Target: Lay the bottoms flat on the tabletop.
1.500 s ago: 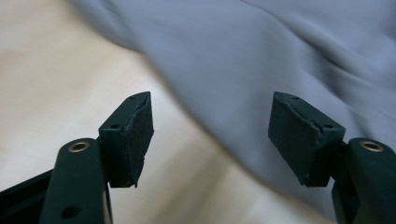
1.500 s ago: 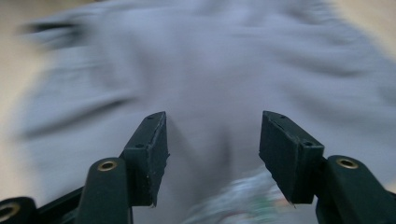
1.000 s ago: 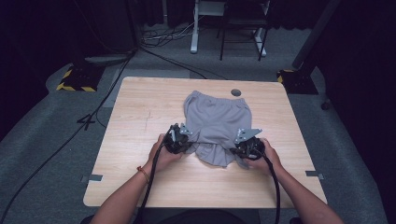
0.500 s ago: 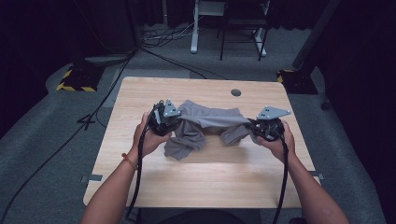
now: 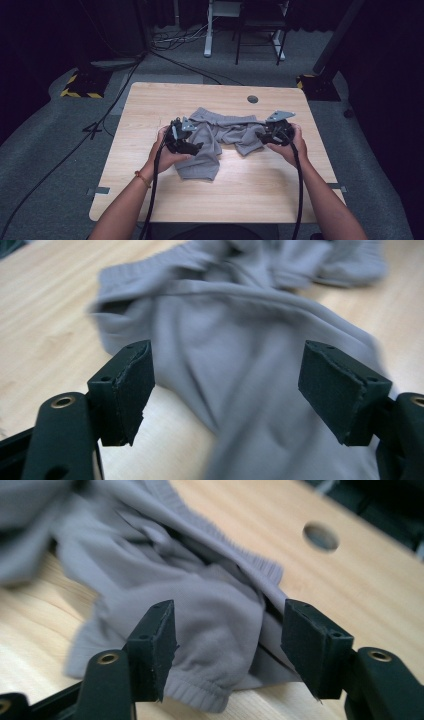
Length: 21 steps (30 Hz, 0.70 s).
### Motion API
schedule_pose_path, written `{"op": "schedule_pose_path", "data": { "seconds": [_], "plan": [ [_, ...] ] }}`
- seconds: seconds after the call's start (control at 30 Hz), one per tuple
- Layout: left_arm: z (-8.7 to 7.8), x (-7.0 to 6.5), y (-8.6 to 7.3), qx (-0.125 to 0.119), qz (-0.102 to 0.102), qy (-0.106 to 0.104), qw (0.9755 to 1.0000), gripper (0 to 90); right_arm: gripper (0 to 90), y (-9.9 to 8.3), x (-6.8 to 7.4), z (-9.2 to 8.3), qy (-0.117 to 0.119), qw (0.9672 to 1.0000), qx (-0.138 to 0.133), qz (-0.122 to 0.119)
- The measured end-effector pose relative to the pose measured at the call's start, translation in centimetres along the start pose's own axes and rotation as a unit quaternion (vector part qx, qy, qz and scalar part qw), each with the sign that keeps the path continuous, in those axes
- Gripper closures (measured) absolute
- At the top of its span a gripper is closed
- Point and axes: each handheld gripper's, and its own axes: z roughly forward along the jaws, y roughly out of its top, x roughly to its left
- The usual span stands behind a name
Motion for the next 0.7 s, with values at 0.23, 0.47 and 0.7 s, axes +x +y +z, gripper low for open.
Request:
{"op": "schedule_pose_path", "data": {
  "seconds": [0.23, 0.47, 0.7],
  "plan": [
    [0.1, -2.9, -2.6, 0.014, 0.028, -0.079, 0.9964, 33.0, 54.8, -1.2, 2.8, -1.5, 0.099, 0.9936, -0.037, -0.039],
    [2.9, -4.8, -4.2, 0.053, 0.037, -0.090, 0.9939, 29.8, 43.8, -2.5, 6.3, 2.8, 0.111, 0.9879, 0.043, -0.099],
    [3.1, -3.1, -4.6, 0.043, 0.022, -0.082, 0.9955, 62.2, 69.4, -2.9, 5.7, 3.9, 0.108, 0.9888, 0.050, -0.090]
  ]
}}
